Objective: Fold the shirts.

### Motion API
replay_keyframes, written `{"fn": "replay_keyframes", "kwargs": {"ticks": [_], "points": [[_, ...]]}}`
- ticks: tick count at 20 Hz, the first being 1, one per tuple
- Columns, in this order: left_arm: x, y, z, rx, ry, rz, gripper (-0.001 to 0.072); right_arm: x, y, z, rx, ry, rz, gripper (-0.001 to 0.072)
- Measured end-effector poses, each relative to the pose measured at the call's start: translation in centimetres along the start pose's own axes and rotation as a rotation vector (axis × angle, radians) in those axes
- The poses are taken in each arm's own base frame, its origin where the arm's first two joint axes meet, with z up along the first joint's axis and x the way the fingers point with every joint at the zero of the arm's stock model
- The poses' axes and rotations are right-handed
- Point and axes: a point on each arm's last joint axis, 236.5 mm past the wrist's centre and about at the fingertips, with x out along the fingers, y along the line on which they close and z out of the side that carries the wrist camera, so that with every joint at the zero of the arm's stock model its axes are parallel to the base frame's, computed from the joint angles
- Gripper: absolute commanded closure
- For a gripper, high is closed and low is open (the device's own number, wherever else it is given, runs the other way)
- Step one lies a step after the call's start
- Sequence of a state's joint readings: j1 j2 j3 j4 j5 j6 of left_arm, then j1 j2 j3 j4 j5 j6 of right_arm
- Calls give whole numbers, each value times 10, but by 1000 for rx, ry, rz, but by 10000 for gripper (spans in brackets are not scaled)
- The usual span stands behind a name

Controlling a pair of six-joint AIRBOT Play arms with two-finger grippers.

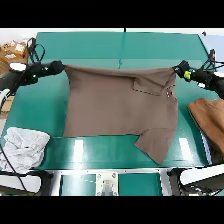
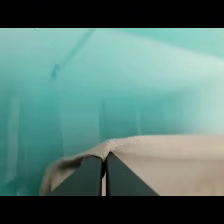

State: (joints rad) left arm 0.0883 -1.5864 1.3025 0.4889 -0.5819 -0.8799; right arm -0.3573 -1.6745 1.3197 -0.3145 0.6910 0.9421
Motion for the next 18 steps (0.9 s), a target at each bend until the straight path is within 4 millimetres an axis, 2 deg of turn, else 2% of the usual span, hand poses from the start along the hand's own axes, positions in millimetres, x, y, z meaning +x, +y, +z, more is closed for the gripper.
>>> {"fn": "replay_keyframes", "kwargs": {"ticks": [4, 11, 15, 18], "points": [[-2, -5, 29, 22, -72, 2, 684, 8, 9, 27, -20, -44, 28, 691], [-2, -7, 39, 32, -93, -1, 684, 14, 12, 36, -30, -57, 36, 691], [-2, -9, 36, 44, -77, -7, 684, 12, 12, 34, -38, -41, 42, 692], [-1, -7, 13, 83, 18, -4, 684, 5, 4, 19, -42, 40, 47, 693]]}}
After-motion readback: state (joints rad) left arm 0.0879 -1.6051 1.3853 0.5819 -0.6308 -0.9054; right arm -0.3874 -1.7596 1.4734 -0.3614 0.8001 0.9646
